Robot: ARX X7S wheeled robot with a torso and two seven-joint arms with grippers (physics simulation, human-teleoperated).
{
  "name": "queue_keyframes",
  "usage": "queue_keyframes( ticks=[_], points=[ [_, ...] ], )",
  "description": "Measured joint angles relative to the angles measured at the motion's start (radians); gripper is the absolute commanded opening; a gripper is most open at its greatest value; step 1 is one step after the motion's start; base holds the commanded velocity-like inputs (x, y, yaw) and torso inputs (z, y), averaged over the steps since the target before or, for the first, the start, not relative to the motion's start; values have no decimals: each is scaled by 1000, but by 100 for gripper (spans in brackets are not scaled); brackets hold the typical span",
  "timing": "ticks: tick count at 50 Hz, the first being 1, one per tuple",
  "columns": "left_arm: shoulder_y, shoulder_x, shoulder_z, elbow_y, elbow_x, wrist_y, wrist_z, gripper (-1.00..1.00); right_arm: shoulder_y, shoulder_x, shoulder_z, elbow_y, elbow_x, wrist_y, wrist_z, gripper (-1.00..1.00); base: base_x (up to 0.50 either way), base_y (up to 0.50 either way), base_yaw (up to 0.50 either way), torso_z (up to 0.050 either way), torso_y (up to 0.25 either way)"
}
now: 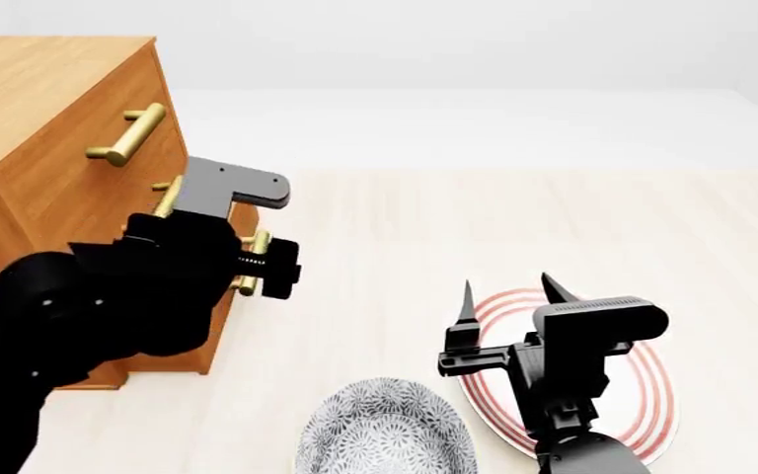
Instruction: Open the bottom drawer of the cabinet.
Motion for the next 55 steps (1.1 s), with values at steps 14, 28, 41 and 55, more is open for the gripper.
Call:
queue_keyframes(
  ticks=[14, 28, 41, 55],
  points=[
    [5, 25, 16, -125, 21, 11, 36, 100, 2, 5, -2, -6, 5, 5, 7, 100, 0, 0, 0, 0, 0],
    [-27, 53, 37, -262, 62, 19, 97, 100, 9, 8, -8, -9, 9, 11, 13, 100, 0, 0, 0, 0, 0],
    [-74, 104, 81, -447, 131, 46, 209, 100, 6, 13, -12, -15, 12, 12, 19, 100, 0, 0, 0, 0, 0],
    [-91, 162, 130, -639, 208, 103, 328, 100, 8, 15, -21, -18, 13, 14, 25, 100, 0, 0, 0, 0, 0]
  ],
)
